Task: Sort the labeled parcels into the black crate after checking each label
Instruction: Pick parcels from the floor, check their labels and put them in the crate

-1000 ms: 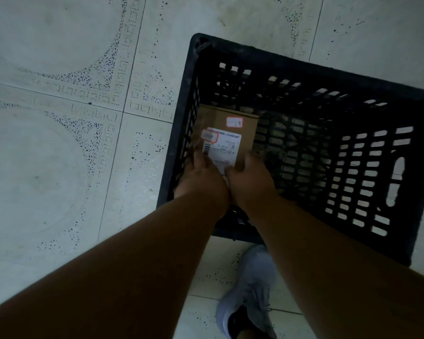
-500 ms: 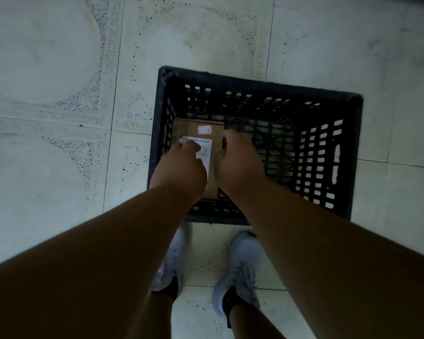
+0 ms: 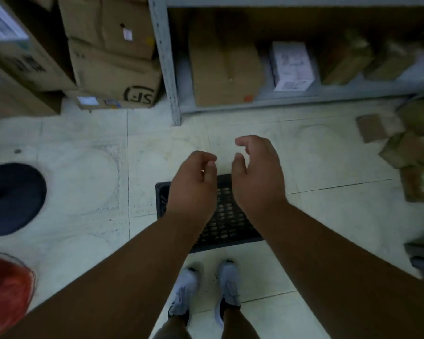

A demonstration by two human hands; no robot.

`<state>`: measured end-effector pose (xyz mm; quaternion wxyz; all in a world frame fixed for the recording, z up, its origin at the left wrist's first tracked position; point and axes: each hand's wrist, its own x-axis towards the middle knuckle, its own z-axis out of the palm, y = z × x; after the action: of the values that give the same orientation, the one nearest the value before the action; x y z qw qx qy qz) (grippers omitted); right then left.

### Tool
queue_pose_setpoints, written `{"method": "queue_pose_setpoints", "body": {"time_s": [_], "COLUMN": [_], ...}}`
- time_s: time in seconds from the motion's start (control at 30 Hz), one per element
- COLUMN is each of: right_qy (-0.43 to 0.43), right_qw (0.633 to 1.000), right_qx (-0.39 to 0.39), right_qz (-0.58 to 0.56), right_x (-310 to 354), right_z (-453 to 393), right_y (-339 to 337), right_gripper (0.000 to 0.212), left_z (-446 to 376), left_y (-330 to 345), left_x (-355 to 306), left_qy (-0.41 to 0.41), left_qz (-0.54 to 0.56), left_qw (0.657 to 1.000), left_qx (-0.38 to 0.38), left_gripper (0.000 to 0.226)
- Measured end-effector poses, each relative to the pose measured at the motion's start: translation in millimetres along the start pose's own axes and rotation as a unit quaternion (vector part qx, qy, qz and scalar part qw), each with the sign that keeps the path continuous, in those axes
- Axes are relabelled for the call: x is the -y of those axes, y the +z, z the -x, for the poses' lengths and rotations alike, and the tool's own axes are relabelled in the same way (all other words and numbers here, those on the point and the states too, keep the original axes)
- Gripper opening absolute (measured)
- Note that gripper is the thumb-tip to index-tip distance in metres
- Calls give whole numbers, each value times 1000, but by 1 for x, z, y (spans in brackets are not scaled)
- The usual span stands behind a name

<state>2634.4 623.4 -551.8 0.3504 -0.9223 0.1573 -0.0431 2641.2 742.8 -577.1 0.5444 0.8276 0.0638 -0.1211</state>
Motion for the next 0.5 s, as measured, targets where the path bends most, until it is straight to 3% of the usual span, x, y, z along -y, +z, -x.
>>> {"method": "queue_pose_setpoints", "body": {"time_s": [0.27, 0.37, 0.5], "right_qy": [90, 112, 129], "right_qw": [980, 971, 962], "right_qx": [-177, -213, -238], "right_qz": [-14, -10, -32], "right_x": [59, 56, 31], "right_z": [65, 94, 129], "right_y": [-204, -250, -296], "right_gripper": [21, 22, 22], "left_z": [94, 130, 168], "left_y": [12, 23, 49], "left_x": [-199, -237, -266], "left_qy": [156, 215, 220], "left_qz": [32, 8, 7], "left_qw": [982, 967, 957], "left_qx": [104, 137, 189], "left_gripper": [15, 15, 16]}}
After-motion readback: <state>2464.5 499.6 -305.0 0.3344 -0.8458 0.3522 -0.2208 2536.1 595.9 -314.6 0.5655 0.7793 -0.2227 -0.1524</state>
